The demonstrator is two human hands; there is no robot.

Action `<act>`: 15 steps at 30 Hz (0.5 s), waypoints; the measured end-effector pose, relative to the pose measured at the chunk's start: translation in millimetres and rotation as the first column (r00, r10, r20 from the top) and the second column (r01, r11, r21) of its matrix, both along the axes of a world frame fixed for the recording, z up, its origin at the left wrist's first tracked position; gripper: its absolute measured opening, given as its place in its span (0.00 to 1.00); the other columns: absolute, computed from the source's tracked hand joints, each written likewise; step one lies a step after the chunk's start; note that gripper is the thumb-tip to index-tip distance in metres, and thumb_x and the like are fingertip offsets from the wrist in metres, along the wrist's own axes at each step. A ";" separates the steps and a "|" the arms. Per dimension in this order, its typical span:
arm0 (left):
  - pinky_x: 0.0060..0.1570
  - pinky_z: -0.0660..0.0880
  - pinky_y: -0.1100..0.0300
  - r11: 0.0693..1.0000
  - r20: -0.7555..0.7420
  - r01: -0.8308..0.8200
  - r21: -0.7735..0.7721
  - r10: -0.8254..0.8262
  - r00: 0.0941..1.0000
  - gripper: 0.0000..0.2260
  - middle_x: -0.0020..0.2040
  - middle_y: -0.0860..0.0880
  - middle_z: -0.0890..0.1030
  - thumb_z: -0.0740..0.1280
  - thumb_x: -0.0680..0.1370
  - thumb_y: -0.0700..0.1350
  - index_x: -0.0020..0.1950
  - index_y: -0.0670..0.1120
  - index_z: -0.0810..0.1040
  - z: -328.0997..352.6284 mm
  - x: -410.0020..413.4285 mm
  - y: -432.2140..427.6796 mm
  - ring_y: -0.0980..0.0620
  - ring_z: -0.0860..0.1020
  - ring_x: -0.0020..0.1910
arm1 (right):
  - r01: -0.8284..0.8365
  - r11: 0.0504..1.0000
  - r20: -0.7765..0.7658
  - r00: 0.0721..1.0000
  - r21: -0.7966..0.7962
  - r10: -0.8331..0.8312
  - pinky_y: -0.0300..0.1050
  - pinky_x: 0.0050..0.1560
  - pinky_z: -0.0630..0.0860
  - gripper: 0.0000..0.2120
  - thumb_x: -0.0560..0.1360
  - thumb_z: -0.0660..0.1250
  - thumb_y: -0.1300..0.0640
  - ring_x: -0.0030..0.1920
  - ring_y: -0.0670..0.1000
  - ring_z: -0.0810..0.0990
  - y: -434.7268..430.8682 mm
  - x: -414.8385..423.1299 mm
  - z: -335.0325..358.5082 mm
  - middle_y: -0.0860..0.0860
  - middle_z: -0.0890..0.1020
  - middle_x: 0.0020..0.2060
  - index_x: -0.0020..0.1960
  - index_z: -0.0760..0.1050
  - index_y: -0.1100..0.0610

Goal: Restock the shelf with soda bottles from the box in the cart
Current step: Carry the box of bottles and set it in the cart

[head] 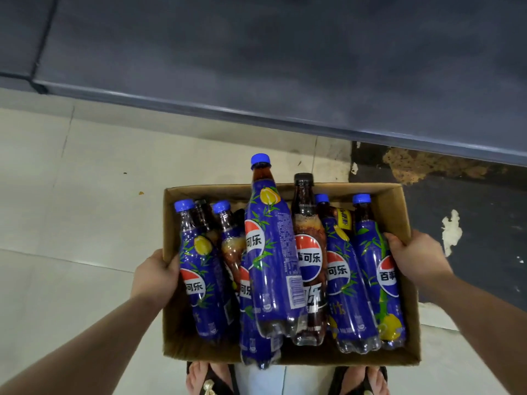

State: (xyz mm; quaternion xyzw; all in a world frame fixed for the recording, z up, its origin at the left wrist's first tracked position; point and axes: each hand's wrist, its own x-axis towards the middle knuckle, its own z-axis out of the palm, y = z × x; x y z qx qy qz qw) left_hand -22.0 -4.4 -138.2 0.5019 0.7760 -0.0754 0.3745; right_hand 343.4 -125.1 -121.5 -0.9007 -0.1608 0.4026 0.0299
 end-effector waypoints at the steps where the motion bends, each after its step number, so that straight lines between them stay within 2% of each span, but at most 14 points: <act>1: 0.51 0.76 0.47 1.000 0.007 0.001 0.003 -0.001 1.000 0.12 0.49 0.37 0.82 0.62 0.77 0.48 0.52 0.40 0.77 0.6 -0.6 0.7 0.38 0.79 0.49 | -0.022 1.000 0.005 1.000 -0.008 0.022 0.44 0.37 0.67 0.18 0.78 0.60 0.49 0.34 0.52 0.70 0.7 -0.1 2.0 0.57 0.74 0.41 0.55 0.72 0.64; 3: 0.52 0.76 0.45 1.000 0.026 -0.002 0.010 0.002 1.000 0.13 0.49 0.37 0.82 0.61 0.77 0.48 0.52 0.40 0.77 2.2 -1.4 2.0 0.38 0.79 0.50 | -0.064 0.998 0.014 0.998 -0.016 0.064 0.45 0.38 0.66 0.16 0.78 0.60 0.50 0.33 0.53 0.70 1.9 0.3 4.2 0.57 0.74 0.40 0.53 0.73 0.64; 8: 0.52 0.77 0.46 0.999 0.057 0.017 0.029 -0.019 0.998 0.11 0.50 0.38 0.82 0.61 0.78 0.46 0.52 0.40 0.76 6.3 -2.3 4.2 0.39 0.79 0.49 | -0.123 0.992 0.036 0.992 -0.011 0.123 0.47 0.41 0.69 0.14 0.77 0.61 0.51 0.40 0.59 0.73 4.1 -0.7 8.5 0.61 0.77 0.41 0.46 0.73 0.63; 11: 0.45 0.74 0.54 0.997 0.031 0.052 0.059 -0.054 0.998 0.09 0.48 0.38 0.81 0.61 0.78 0.45 0.47 0.40 0.75 11.4 -2.4 3.8 0.40 0.78 0.46 | -0.121 0.993 0.048 0.991 0.000 0.121 0.51 0.43 0.73 0.14 0.77 0.61 0.52 0.42 0.63 0.76 0.7 -2.9 17.2 0.62 0.77 0.39 0.44 0.73 0.64; 15: 0.43 0.73 0.54 0.993 0.016 0.087 0.082 -0.089 0.996 0.11 0.45 0.37 0.81 0.61 0.78 0.45 0.46 0.37 0.76 35.0 -6.3 5.7 0.38 0.78 0.45 | -0.149 0.989 0.039 0.988 -0.026 0.150 0.49 0.41 0.72 0.15 0.77 0.62 0.53 0.39 0.61 0.75 5.9 -1.4 50.9 0.60 0.76 0.35 0.42 0.74 0.66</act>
